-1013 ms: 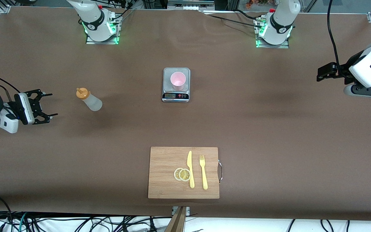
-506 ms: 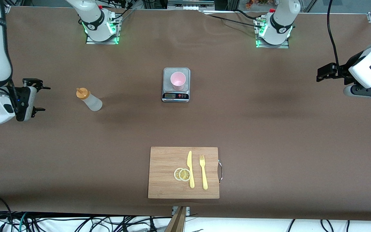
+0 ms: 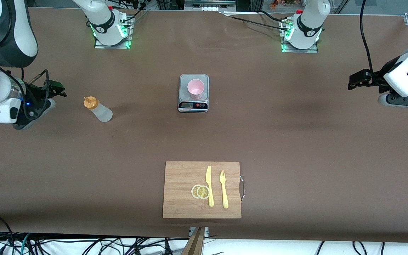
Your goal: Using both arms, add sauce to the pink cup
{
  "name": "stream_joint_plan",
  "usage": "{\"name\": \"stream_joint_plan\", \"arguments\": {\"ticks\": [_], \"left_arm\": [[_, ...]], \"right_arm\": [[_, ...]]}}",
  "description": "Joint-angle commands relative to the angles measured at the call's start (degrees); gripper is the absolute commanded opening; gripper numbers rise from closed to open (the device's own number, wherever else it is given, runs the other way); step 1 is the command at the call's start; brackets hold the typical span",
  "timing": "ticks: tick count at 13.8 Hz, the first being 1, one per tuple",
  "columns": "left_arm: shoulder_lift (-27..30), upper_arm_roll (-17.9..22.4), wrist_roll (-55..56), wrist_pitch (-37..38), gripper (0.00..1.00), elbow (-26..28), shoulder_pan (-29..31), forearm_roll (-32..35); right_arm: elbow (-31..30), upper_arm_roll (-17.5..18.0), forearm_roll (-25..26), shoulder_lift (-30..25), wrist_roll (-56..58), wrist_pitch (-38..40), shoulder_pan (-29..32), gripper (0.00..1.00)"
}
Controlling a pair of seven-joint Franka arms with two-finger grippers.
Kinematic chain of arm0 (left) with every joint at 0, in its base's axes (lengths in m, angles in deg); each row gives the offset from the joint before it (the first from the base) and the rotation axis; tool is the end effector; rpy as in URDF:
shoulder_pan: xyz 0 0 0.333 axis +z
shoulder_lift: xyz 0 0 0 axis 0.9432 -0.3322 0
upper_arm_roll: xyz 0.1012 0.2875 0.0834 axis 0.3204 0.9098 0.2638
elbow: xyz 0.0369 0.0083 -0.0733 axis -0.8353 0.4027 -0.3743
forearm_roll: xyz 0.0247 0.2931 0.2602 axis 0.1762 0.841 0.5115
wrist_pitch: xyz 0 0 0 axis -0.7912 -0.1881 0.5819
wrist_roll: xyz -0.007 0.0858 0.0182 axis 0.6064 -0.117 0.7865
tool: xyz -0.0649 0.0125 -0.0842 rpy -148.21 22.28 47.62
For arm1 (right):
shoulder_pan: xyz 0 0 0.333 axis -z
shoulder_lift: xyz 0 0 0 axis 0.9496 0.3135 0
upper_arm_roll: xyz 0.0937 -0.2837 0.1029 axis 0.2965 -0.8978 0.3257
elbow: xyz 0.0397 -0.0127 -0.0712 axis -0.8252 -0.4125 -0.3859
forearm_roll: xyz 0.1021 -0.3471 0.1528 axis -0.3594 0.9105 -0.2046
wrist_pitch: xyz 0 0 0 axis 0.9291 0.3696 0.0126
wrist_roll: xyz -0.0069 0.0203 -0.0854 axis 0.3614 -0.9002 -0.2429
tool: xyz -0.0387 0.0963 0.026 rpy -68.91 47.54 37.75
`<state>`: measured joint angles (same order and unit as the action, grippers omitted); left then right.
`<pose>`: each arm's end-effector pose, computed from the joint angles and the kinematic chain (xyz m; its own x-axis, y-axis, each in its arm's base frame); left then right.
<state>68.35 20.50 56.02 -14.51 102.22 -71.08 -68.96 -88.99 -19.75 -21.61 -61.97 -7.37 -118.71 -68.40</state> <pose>0.5675 -0.0277 0.5874 0.9776 -0.0748 -0.1965 -0.0726 -0.9972 0.0182 0.5845 0.0065 0.4826 0.8116 0.5520 -0.1915 0.5392 -0.8338 -0.1181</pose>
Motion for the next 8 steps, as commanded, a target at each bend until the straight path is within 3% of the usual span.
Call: {"name": "stream_joint_plan", "arguments": {"ticks": [1, 5, 8], "left_arm": [[-0.94, -0.12, -1.23, 0.98, 1.00, -1.95, 0.30, 0.51], [-0.94, -0.12, -1.14, 0.98, 1.00, -1.95, 0.30, 0.42], [-0.94, -0.12, -1.14, 0.98, 1.00, -1.95, 0.30, 0.42]], "right_arm": [[-3.69, 0.14, 0.88, -4.45, -14.57, -1.45, -0.69, 1.00], [-2.91, -0.56, 0.71, -7.35, -33.48, -1.63, -2.36, 1.00], [-0.63, -6.16, 0.09, -8.23, -37.91, -1.89, -4.29, 1.00]]}}
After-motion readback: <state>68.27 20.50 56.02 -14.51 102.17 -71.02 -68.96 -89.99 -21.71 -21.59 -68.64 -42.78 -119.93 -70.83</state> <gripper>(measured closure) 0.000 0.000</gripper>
